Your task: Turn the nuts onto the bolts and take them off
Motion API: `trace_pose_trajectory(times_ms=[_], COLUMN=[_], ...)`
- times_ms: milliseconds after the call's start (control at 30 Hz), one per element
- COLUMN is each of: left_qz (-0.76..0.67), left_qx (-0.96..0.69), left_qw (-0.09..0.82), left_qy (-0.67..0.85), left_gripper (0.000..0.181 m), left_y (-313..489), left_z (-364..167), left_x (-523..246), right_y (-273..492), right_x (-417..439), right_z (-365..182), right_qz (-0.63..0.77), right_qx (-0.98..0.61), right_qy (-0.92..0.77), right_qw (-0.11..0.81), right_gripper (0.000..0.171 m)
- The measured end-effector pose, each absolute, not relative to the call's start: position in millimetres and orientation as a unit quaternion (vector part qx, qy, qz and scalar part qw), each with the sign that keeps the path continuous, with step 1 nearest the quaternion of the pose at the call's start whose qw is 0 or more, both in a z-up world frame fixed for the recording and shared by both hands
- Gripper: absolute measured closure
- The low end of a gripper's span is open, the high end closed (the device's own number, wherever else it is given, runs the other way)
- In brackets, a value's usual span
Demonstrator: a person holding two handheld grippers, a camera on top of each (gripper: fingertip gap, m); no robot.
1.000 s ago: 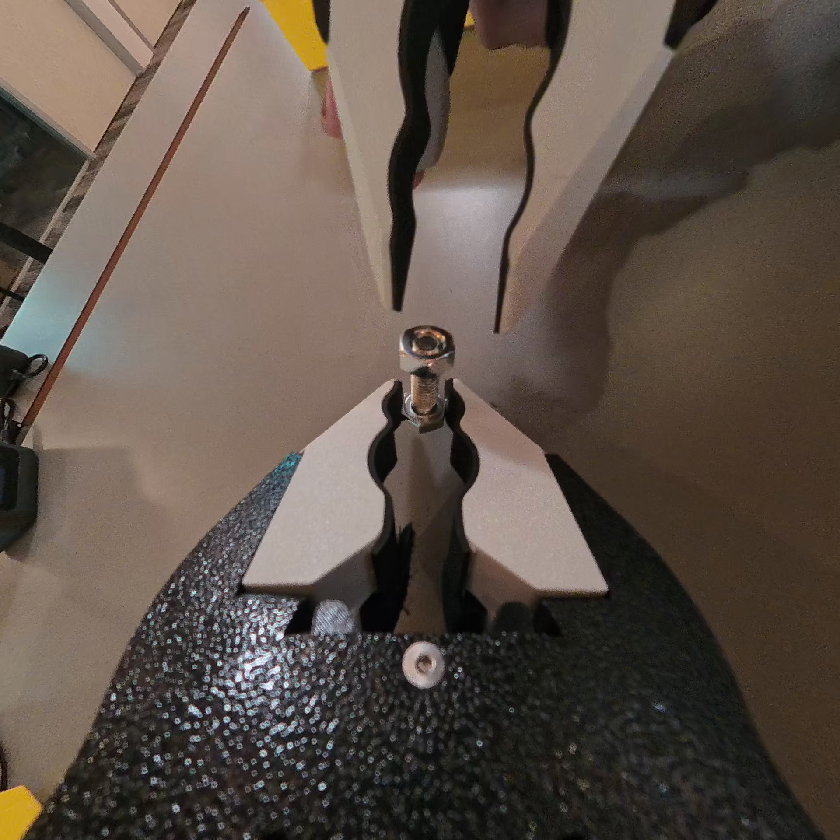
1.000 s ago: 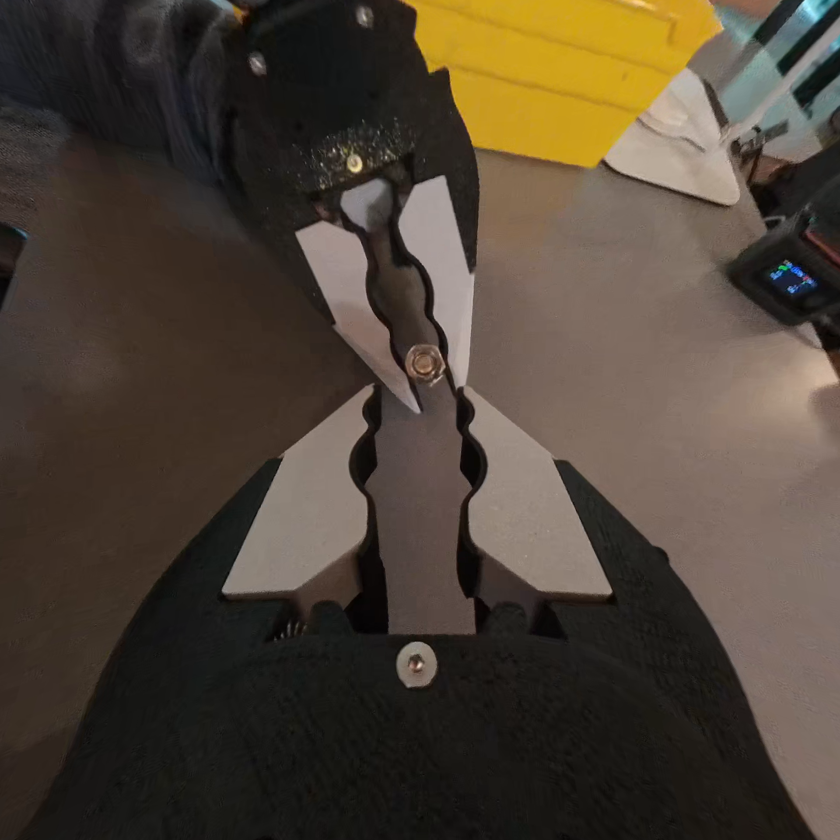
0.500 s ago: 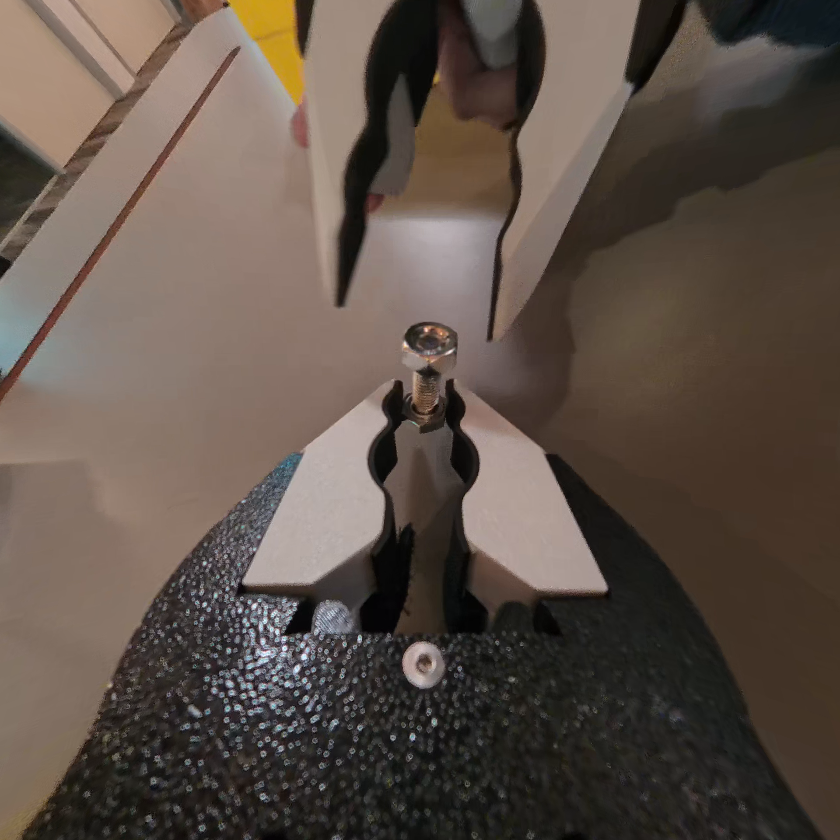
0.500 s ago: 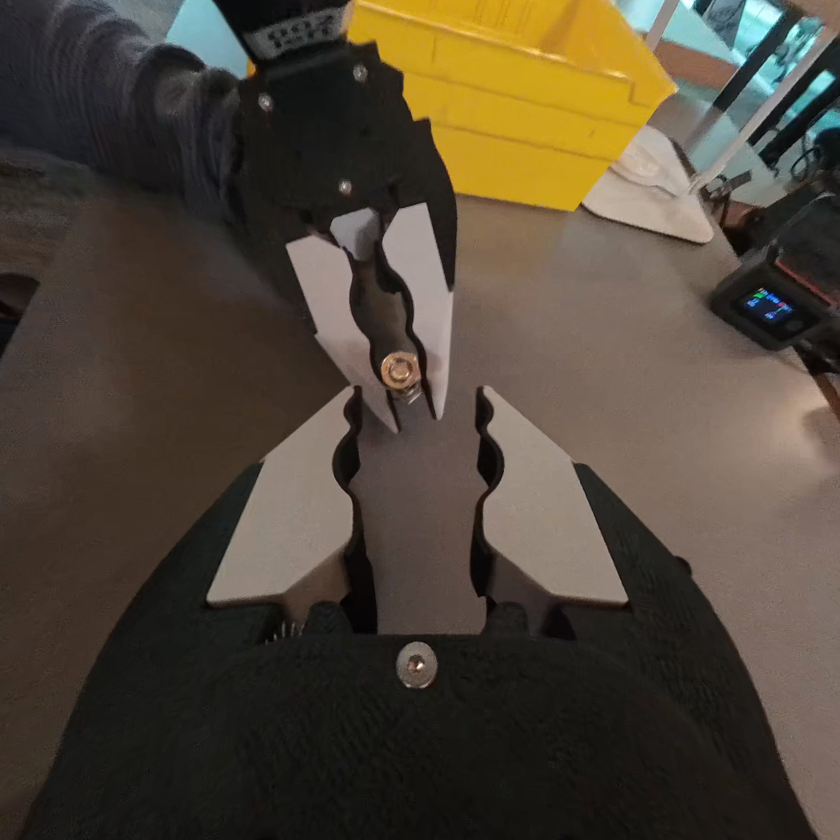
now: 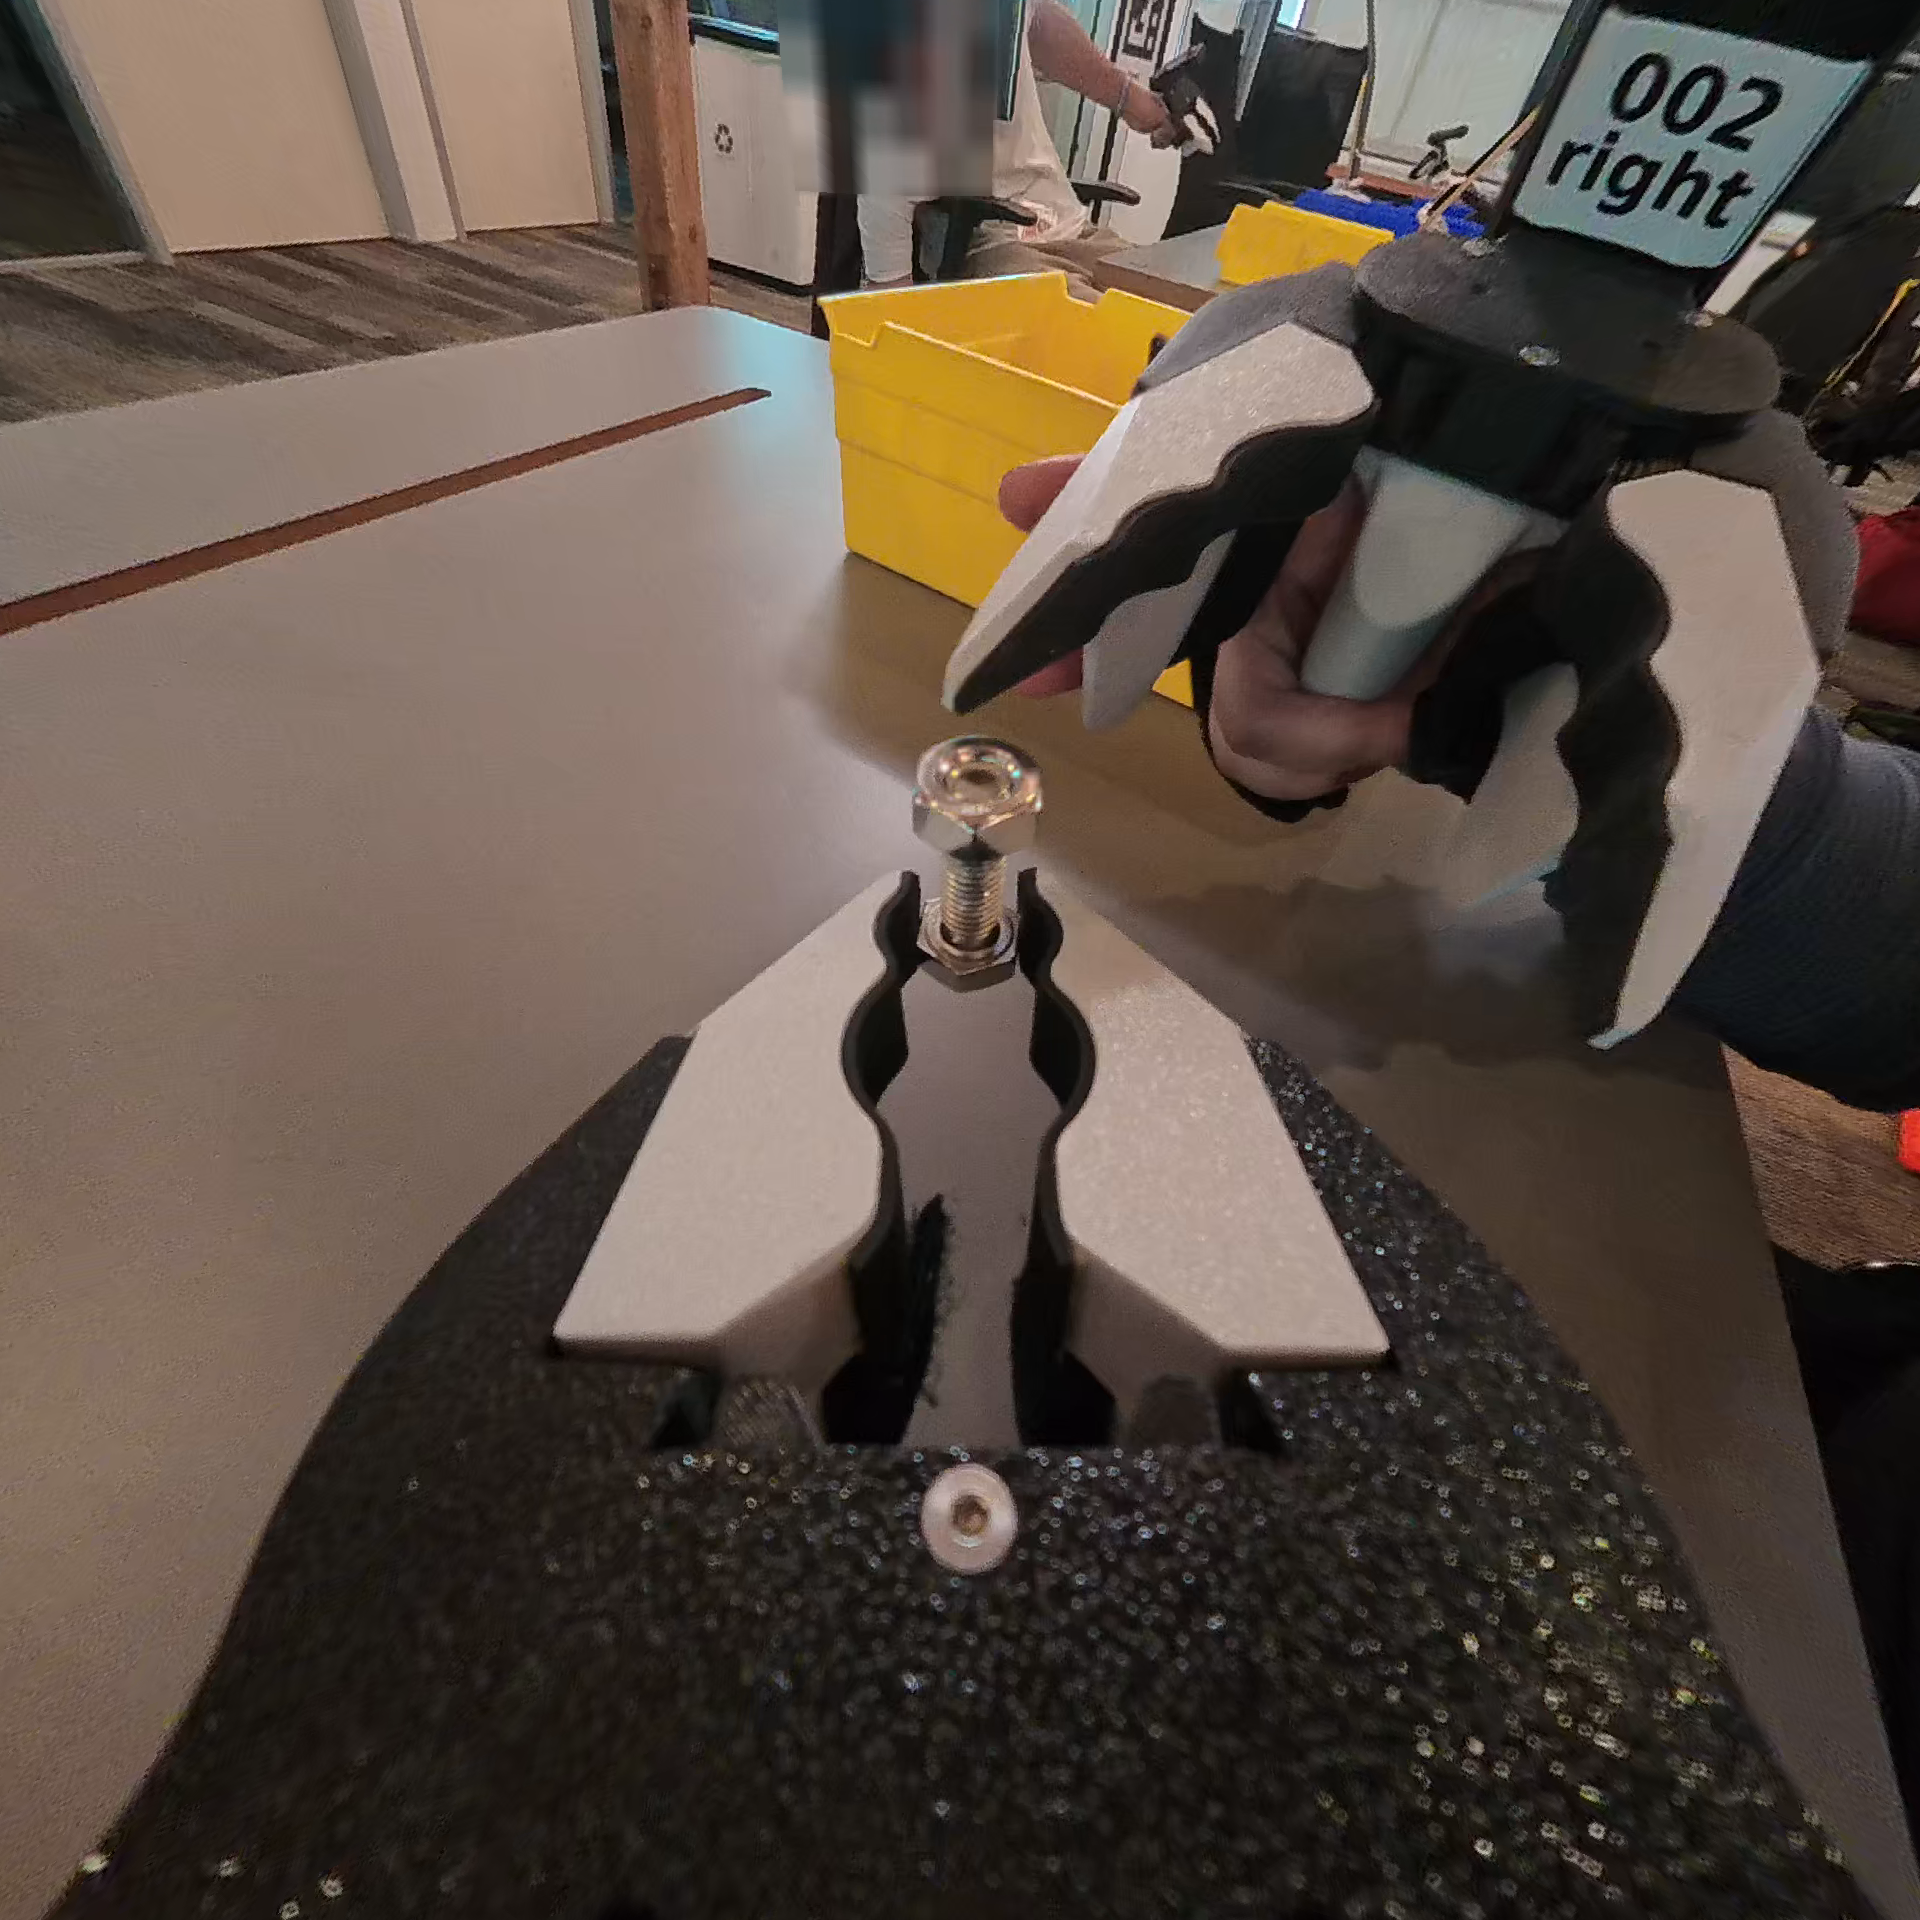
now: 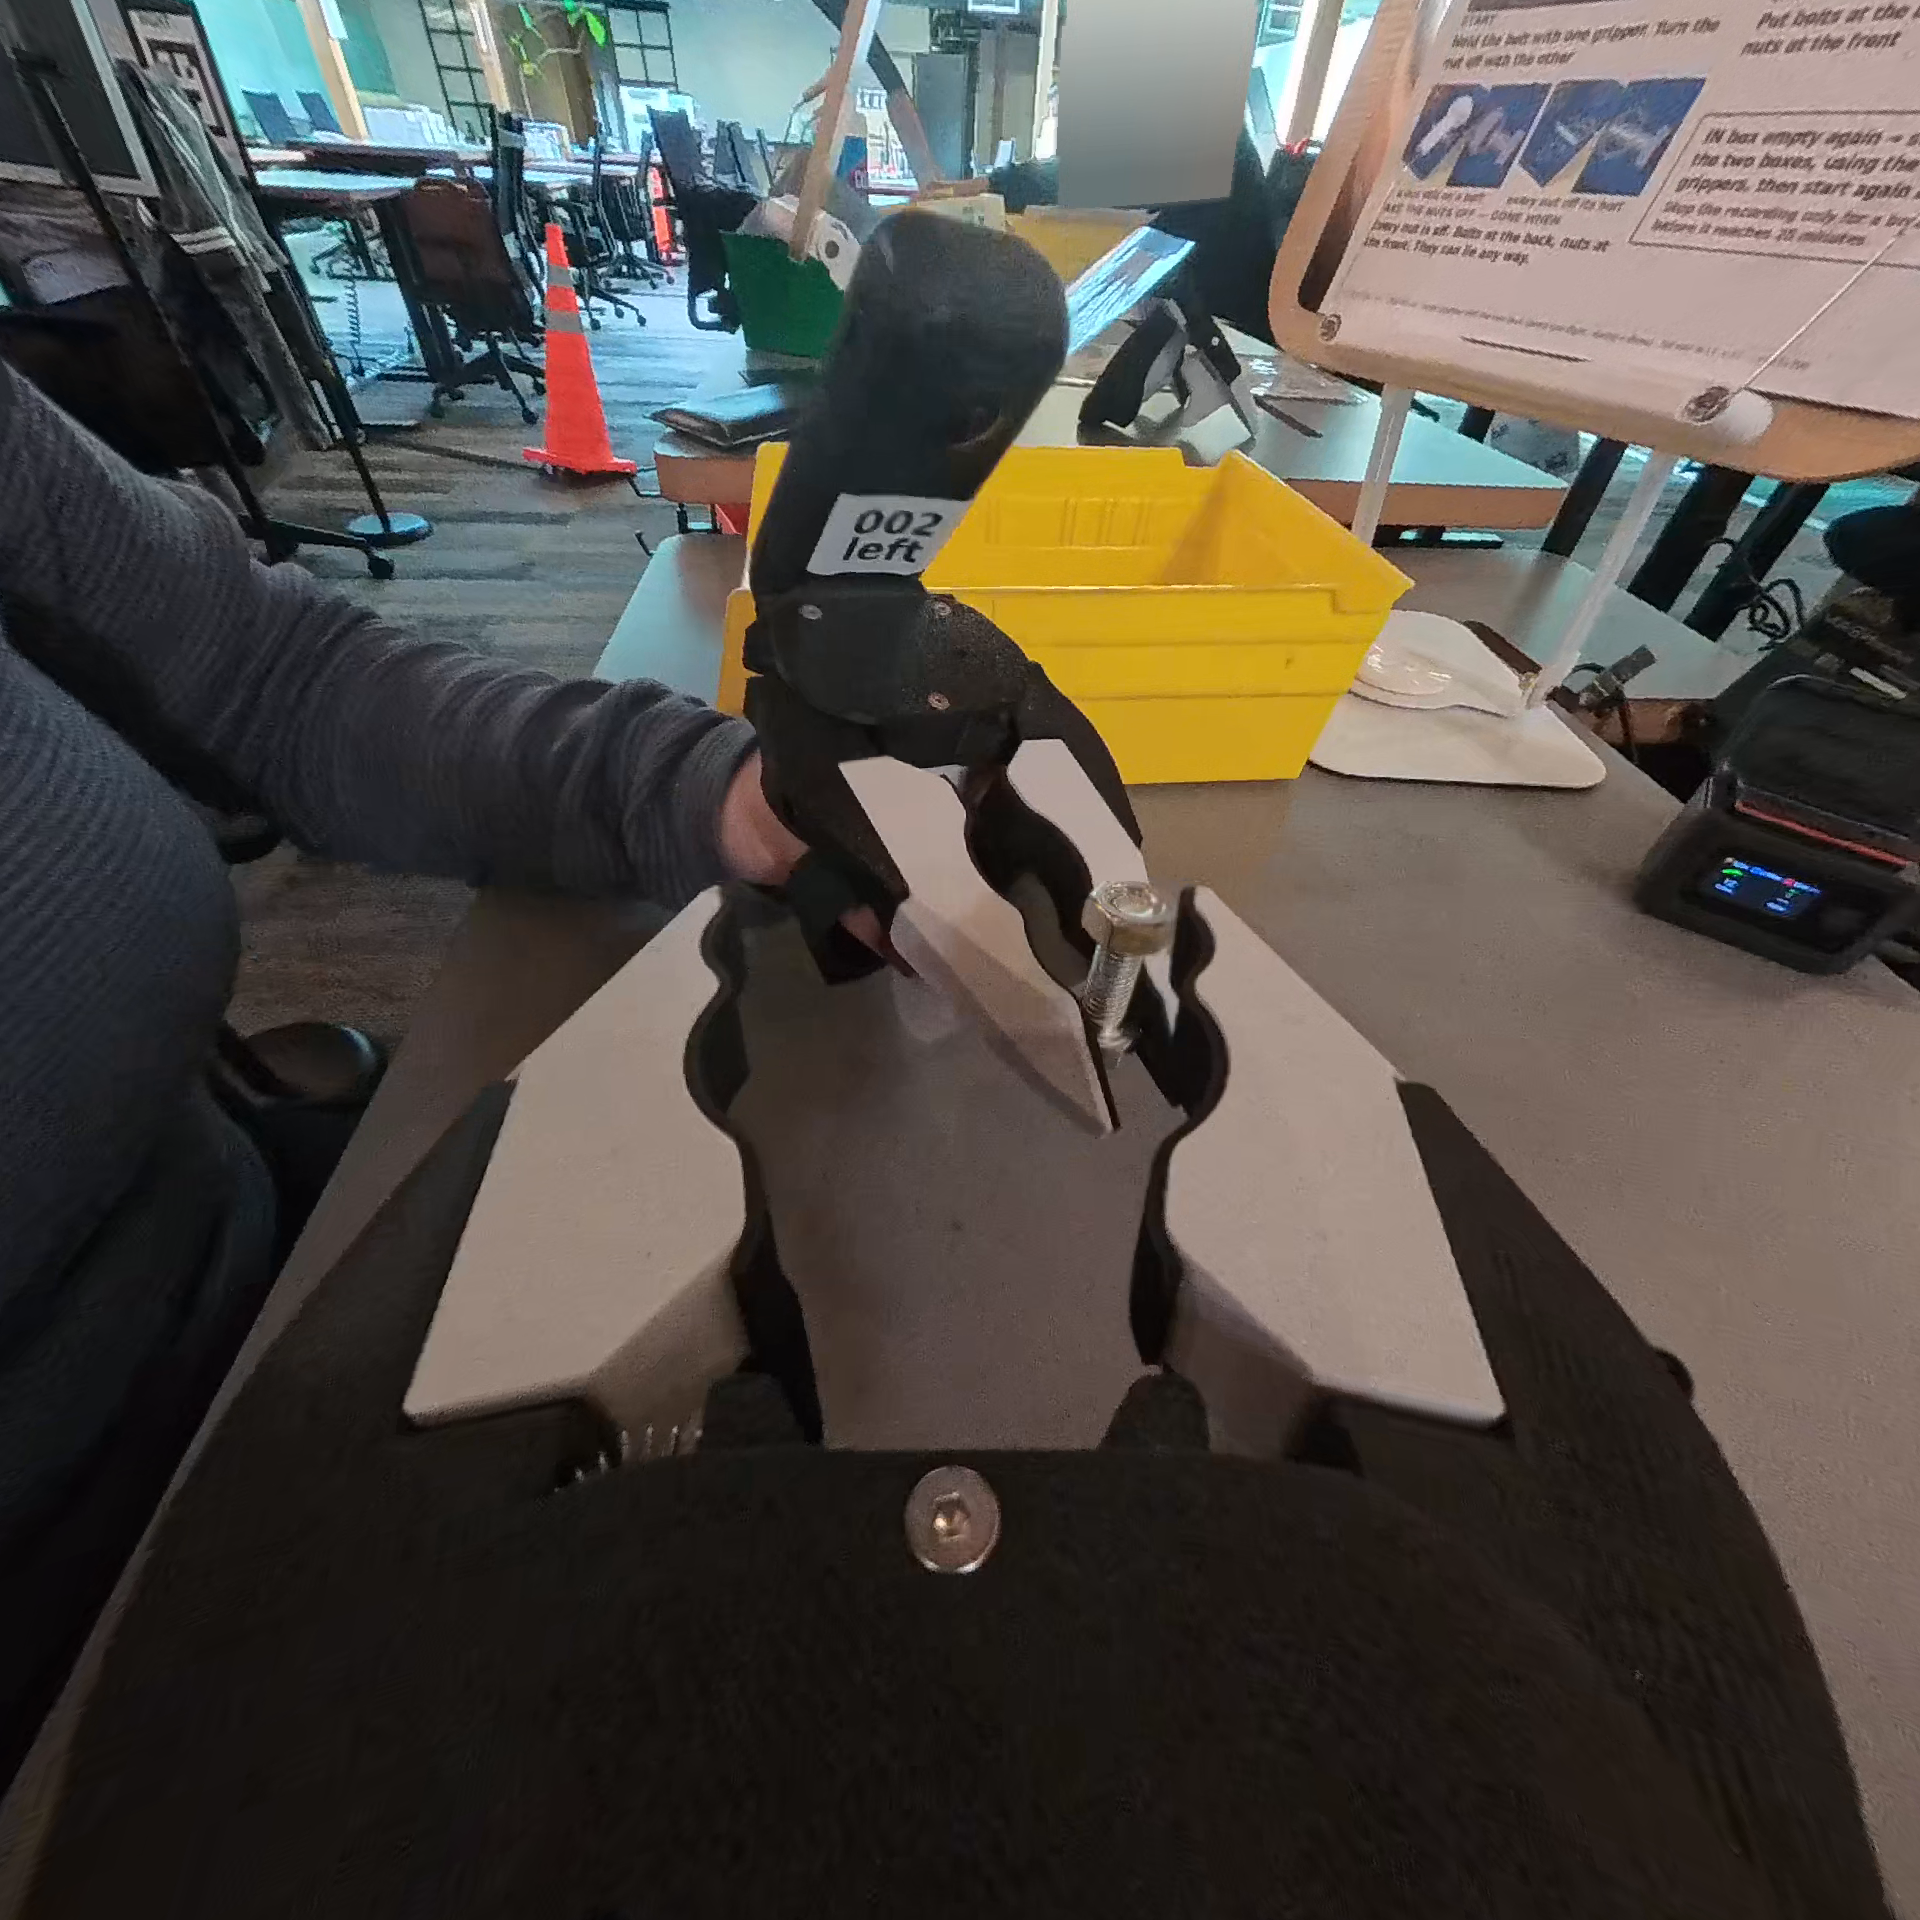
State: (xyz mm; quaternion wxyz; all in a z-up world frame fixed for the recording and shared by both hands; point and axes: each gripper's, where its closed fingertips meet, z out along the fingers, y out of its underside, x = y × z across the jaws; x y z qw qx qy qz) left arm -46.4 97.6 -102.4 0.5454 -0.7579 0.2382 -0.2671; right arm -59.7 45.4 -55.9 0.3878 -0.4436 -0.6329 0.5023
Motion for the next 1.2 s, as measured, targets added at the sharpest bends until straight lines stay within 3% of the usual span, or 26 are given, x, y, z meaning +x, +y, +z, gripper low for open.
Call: trace_pose_trajectory(times_ms=[333, 600, 867, 1033, 1200], left_qz=[-0.254, -0.254, -0.238, -0.234, -0.230], left_qx=[-0.739, -0.750, -0.738, -0.740, -0.733], left_qw=[0.520, 0.551, 0.530, 0.538, 0.536], left_qy=[0.345, 0.265, 0.343, 0.328, 0.350], left_gripper=[0.165, 0.165, 0.164, 0.165, 0.165], left_y=[81.0, 94.5, 82.7, 84.3, 79.5], left_z=[-107.3, -98.4, -106.7, -104.8, -102.7], left_x=[-7.2, -38.7, -7.0, -18.0, -13.7], right_y=[16.2, 47.9, 18.0, 51.2, 54.9], right_x=[-67.0, -47.0, -57.8, -47.0, -50.1], right_z=[-65.2, -52.3, -60.3, -54.0, -61.8], right_qz=[0.525, 0.519, 0.536, 0.521, 0.500], right_qx=[-0.419, -0.442, -0.407, -0.441, -0.453], right_qy=[-0.660, -0.633, -0.661, -0.630, -0.638], right_qw=[0.335, 0.368, 0.332, 0.370, 0.373], right_gripper=[0.077, 0.087, 0.084, 0.124, 0.153])
